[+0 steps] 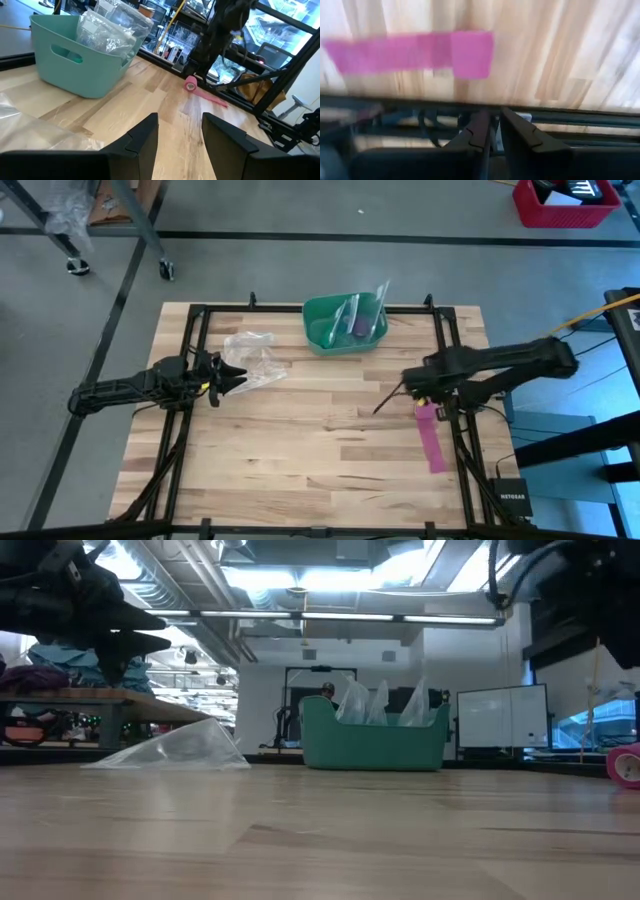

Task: Roll bandage
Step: Roll the pink bandage

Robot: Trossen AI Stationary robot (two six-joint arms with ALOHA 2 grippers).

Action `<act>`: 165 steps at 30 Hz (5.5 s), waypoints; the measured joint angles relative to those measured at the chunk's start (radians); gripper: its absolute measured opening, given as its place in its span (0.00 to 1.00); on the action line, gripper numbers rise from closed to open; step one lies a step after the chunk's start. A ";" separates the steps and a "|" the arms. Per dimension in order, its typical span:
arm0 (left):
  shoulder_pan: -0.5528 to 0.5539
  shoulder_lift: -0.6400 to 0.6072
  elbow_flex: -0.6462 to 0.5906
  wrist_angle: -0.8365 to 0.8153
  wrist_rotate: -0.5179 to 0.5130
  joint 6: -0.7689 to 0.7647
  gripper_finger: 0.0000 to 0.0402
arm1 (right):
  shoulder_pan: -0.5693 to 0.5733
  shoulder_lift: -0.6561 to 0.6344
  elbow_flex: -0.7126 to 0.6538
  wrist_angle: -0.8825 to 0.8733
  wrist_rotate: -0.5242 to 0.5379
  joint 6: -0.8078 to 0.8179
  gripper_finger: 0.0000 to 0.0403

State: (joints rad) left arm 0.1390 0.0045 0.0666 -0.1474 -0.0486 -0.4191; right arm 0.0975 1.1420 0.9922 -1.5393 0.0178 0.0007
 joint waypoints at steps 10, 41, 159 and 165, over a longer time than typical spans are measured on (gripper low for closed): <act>0.000 0.000 0.000 0.000 0.000 0.000 0.36 | 0.000 -0.487 -0.363 0.410 -0.025 0.314 0.12; 0.000 0.000 0.000 0.001 -0.011 -0.001 0.36 | 0.000 -0.159 -0.422 0.512 -0.267 0.158 0.60; 0.000 0.000 0.000 0.000 -0.015 -0.001 0.36 | 0.001 0.067 -0.302 0.358 -0.252 0.151 0.02; 0.000 0.000 0.000 -0.001 -0.015 -0.001 0.36 | 0.032 0.067 -0.280 0.359 -0.351 0.151 0.01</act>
State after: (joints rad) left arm 0.1389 0.0048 0.0669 -0.1482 -0.0632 -0.4198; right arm 0.1298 1.2087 0.7120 -1.1805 -0.3334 0.1520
